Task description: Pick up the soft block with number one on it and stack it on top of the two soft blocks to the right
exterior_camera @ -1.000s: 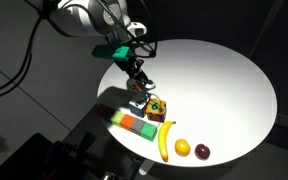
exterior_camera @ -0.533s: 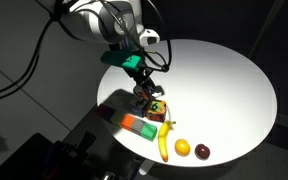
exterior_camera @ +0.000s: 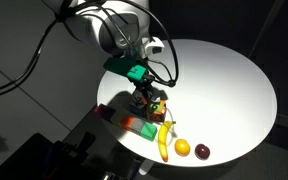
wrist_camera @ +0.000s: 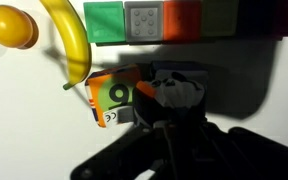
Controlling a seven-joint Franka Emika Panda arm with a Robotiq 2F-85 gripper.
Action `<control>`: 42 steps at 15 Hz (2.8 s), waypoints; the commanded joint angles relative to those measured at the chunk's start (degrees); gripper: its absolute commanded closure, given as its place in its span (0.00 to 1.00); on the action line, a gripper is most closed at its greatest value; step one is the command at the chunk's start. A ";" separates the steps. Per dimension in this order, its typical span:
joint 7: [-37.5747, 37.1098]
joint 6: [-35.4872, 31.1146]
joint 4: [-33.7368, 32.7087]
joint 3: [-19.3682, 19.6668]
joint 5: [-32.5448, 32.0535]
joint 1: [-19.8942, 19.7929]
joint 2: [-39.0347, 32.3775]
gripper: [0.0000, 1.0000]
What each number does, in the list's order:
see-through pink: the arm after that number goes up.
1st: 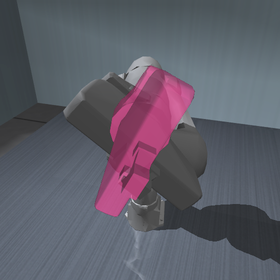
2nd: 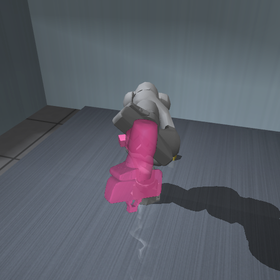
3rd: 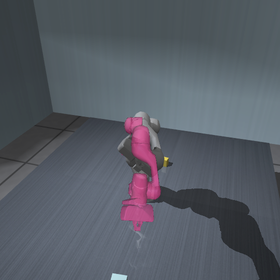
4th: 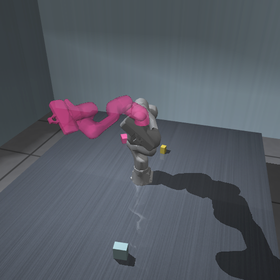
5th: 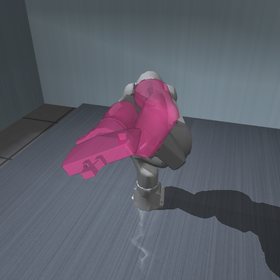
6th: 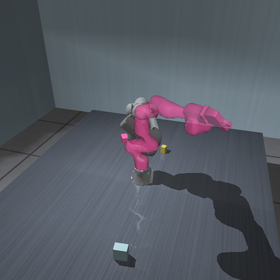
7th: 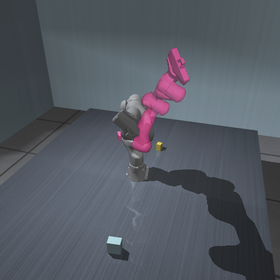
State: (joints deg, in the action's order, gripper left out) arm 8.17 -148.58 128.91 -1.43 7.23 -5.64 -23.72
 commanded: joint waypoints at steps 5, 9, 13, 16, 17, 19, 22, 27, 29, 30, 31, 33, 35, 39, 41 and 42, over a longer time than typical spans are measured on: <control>2.05 -1.06 2.55 -0.29 0.25 -1.15 1.26 0.93; 1.55 -3.19 2.96 0.33 -0.73 -0.74 0.75 0.91; 1.46 -4.56 3.20 0.72 -1.06 -0.85 0.53 0.87; 1.62 -4.97 3.45 0.91 -1.05 -1.01 0.32 0.82; 1.69 -5.07 3.52 0.96 -1.06 -1.05 0.25 0.83; 1.74 -5.20 3.63 1.10 -1.12 -1.09 0.12 0.85; 1.80 -5.36 3.79 1.27 -1.15 -1.17 -0.09 0.59; 1.95 -5.31 3.96 1.26 -1.13 -1.20 -0.19 0.20; 1.96 -5.04 4.07 1.16 -1.01 -1.21 0.06 0.05; 2.07 -4.90 4.14 1.07 -0.96 -1.24 0.23 0.01; 2.31 -4.59 4.21 0.82 -0.72 -1.36 0.48 0.00; 2.39 -4.22 4.36 0.64 -0.65 -1.28 0.96 0.00; 2.07 -3.89 4.50 0.54 -0.78 -0.97 1.47 0.00; 1.36 -3.22 4.58 0.42 -1.25 -0.20 2.53 0.00; 0.28 -2.90 4.74 0.92 -2.28 0.87 3.43 0.00; -0.20 -2.73 4.78 1.11 -2.83 1.33 3.86 0.00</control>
State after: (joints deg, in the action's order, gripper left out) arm 9.45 -152.80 132.20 -0.90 6.61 -5.41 -23.06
